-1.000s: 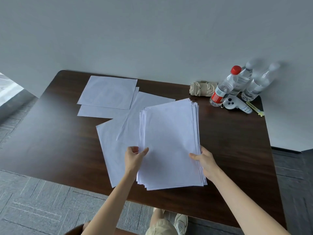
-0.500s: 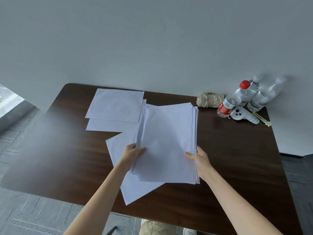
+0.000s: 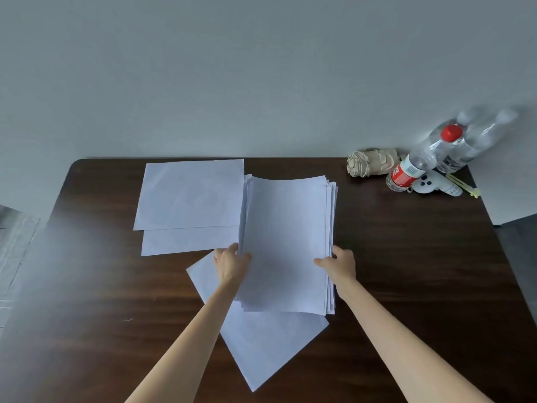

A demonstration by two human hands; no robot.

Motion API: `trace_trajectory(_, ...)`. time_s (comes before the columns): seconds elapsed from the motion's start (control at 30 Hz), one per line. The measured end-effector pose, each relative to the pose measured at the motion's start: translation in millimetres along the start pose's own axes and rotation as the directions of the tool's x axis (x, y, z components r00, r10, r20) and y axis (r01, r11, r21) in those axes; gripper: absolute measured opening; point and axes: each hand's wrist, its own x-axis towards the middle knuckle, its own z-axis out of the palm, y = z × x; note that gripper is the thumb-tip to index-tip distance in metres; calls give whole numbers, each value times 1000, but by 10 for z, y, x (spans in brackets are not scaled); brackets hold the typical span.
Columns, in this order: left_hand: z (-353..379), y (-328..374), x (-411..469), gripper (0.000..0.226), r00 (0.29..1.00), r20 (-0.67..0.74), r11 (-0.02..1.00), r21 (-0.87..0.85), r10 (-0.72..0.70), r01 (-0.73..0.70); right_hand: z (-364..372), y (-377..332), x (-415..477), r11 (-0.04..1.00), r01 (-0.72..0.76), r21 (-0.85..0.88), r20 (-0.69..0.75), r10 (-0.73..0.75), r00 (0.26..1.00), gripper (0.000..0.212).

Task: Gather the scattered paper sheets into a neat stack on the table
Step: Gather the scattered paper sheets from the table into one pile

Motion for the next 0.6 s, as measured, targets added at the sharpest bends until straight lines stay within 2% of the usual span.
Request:
trace_trajectory(0.07, 7, 8, 44, 8, 999, 27, 1000, 8, -27, 27, 37, -31, 41, 998, -65, -13, -82, 64, 995, 20)
trace_trajectory(0.1, 5, 8, 68, 10, 998, 47, 999, 1, -33, 33, 54, -38, 73, 993, -110, 33, -82, 113, 990, 18)
trace_trajectory(0.17, -23, 26, 74, 18, 995, 90, 999, -38, -34, 37, 80, -62, 120, 969, -191, 158, -34, 199, 979, 15)
trace_trajectory(0.23, -61, 21, 97, 28, 993, 111, 996, -80, -30, 39, 93, -95, 147, 955, -237, 179, 15, 239, 971, 14)
trace_trajectory(0.37, -113, 36, 126, 46, 988, 143, 987, -144, -56, 77, 124, -126, 141, 962, -242, 123, -6, 245, 970, 15)
trace_trajectory(0.47, -99, 6, 190, 50, 965, 259, 950, -287, -49, 125, 142, -97, 129, 971, -225, 85, -55, 230, 972, 22)
trace_trajectory(0.6, -87, -25, 160, 52, 929, 367, 901, -417, 48, 118, 110, -104, 128, 945, -260, 197, -22, 269, 963, 39)
